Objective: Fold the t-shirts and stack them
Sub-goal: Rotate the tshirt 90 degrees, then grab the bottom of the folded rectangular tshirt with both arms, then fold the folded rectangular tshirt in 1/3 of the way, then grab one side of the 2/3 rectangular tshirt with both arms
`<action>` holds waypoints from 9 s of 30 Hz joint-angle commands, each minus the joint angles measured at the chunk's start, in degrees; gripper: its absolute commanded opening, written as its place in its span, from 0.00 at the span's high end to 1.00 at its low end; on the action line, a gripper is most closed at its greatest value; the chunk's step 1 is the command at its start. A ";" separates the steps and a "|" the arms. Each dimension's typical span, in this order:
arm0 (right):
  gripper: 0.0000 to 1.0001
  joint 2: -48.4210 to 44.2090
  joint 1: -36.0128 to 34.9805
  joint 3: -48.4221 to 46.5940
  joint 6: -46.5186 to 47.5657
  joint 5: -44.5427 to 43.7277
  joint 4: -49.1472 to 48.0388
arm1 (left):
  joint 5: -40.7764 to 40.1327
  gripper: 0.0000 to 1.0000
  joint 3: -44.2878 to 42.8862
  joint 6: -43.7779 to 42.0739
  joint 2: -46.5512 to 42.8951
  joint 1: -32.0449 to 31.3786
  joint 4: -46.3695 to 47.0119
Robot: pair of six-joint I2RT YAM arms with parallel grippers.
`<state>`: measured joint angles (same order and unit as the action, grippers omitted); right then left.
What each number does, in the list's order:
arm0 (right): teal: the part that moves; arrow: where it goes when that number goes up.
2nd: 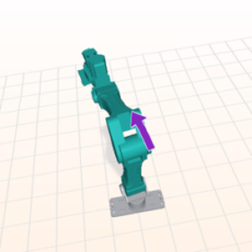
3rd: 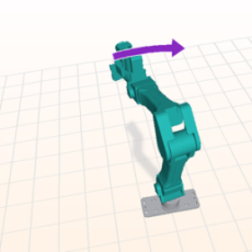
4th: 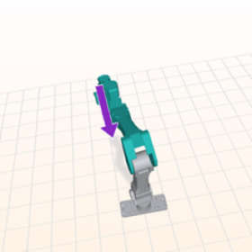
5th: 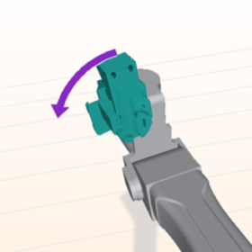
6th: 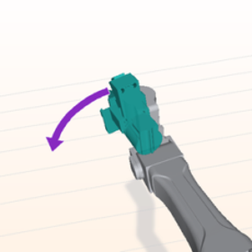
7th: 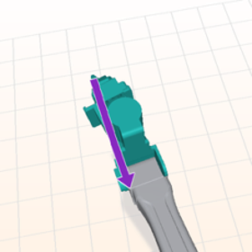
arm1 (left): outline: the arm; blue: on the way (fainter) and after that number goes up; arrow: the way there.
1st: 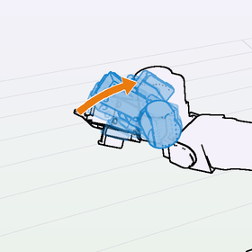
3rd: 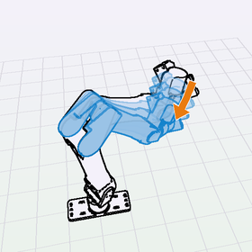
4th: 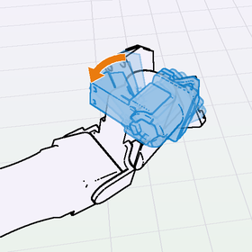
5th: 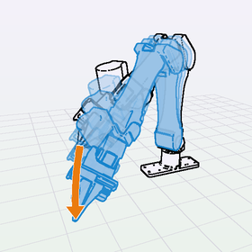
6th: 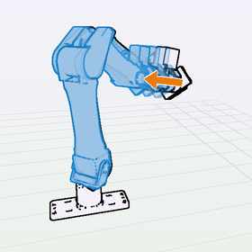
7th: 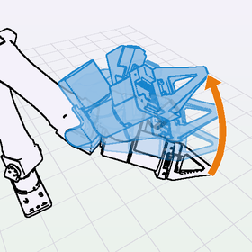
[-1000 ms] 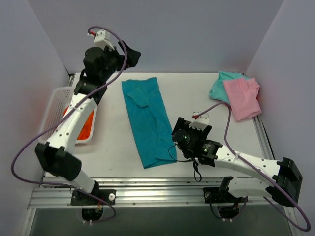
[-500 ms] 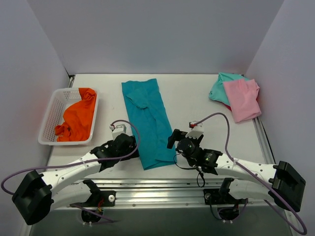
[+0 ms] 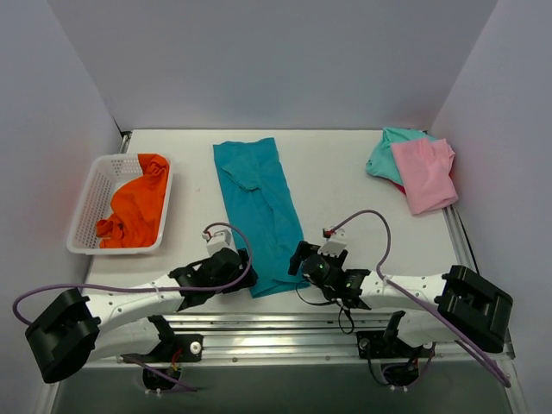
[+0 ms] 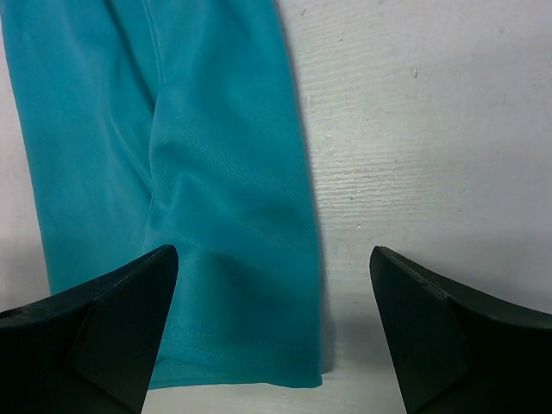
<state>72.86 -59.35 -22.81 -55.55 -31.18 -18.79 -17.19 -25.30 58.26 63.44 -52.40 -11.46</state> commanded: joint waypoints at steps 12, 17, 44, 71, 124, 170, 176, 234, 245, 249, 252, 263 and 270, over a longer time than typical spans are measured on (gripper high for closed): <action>0.14 2.90 -5.68 2.15 -6.41 -2.83 -2.13 | 1.19 0.19 -0.10 4.32 6.17 -4.37 9.27; 0.30 2.55 -6.74 3.73 -8.52 -3.10 -2.92 | 1.63 0.30 -0.10 4.32 7.39 -4.81 10.50; 1.00 -8.97 -18.16 2.60 -22.66 -11.44 17.55 | -5.92 0.98 3.15 12.84 -11.48 -8.24 -13.49; 1.00 11.49 0.28 -26.32 12.12 -15.50 9.04 | -7.16 0.94 -18.73 -6.14 -1.93 11.78 -7.44; 0.00 22.59 23.93 -37.13 22.15 -5.82 0.15 | 11.13 0.08 -29.10 -9.74 27.96 22.78 15.15; 0.00 23.03 27.01 -32.92 21.27 -4.68 -1.87 | 7.17 0.98 -35.69 -12.29 37.37 30.15 11.55; 0.00 22.94 27.27 -32.65 21.27 -4.68 -1.96 | 9.19 0.98 -42.36 -14.49 41.85 35.61 7.17; 0.05 11.63 12.69 -5.49 9.84 12.65 -28.25 | 2.51 0.13 -7.13 -2.01 12.59 22.96 17.88; 0.05 17.03 12.24 -8.30 10.29 10.87 -27.61 | 3.13 0.13 -7.22 -1.04 15.04 22.96 18.58; 0.05 21.61 12.07 -9.09 9.67 12.72 -30.52 | 3.13 0.14 -7.22 -0.96 15.75 22.96 18.94; 0.06 24.34 11.80 -9.97 9.58 13.51 -31.92 | 3.04 0.14 -7.04 -1.04 15.75 22.96 19.02; 0.13 27.77 11.71 -10.77 9.06 14.13 -33.68 | 3.13 0.40 -6.87 -1.22 17.77 22.96 20.95; 0.60 29.09 11.72 -11.03 9.23 14.92 -34.13 | 3.21 0.58 -7.39 -1.48 19.88 22.96 21.92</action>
<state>101.03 -47.33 -32.82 -46.04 -16.49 -53.43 -14.13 -32.25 56.82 82.72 -29.26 7.22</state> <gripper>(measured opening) 0.473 0.448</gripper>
